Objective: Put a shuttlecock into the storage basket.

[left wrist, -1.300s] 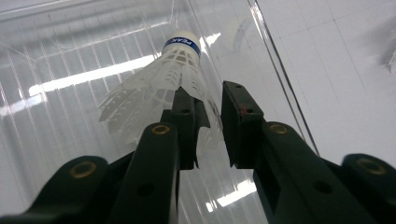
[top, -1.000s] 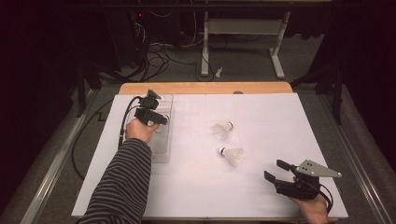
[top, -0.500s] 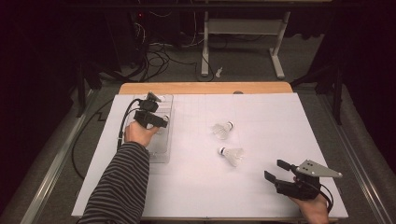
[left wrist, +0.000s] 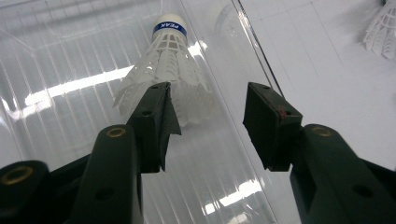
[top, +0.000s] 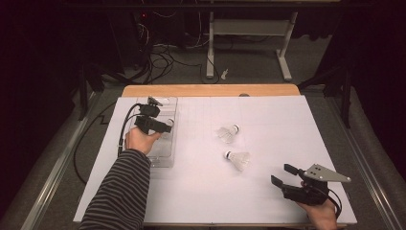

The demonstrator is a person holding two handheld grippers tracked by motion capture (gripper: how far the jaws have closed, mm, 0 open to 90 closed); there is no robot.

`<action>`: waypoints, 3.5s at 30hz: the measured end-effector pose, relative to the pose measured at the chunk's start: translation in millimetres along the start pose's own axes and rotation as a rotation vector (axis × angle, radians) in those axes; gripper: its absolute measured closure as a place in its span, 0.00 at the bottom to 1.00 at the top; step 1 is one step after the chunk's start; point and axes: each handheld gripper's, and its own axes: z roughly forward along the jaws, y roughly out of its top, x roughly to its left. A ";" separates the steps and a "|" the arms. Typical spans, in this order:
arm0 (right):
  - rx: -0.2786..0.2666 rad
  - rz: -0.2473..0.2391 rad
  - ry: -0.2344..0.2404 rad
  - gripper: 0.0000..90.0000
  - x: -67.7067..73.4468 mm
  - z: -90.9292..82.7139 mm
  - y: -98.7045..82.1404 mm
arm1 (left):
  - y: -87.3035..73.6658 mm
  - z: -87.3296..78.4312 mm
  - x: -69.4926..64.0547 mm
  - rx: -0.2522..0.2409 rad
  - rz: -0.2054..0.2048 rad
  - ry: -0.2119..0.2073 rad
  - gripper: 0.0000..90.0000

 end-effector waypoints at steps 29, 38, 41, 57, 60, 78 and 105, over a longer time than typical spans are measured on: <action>-0.001 0.001 -0.001 0.35 -0.1 -0.2 0.0 | -23.9 -21.7 -10.7 -0.097 0.038 0.034 0.51; 0.000 0.002 -0.003 0.35 0.1 -0.3 0.0 | -31.1 -23.2 -10.6 -0.115 0.037 0.030 0.50; -0.001 0.002 -0.003 0.35 0.2 -0.3 -0.1 | -33.3 -23.9 -11.5 -0.121 0.040 0.028 0.50; -0.001 0.003 -0.003 0.35 0.2 -0.6 0.0 | -43.3 -32.4 -20.3 -0.167 0.067 0.004 0.49; -0.002 0.004 -0.003 0.35 0.1 -0.6 0.0 | -46.4 -33.5 -20.8 -0.183 0.066 0.000 0.48; -0.002 0.009 -0.011 0.35 -1.9 -1.9 -0.8 | -63.9 -43.8 -29.4 -0.258 0.106 -0.022 0.45; -0.003 0.009 -0.012 0.35 -1.6 -2.0 -0.8 | -88.8 -50.6 -35.0 -0.319 0.131 -0.043 0.44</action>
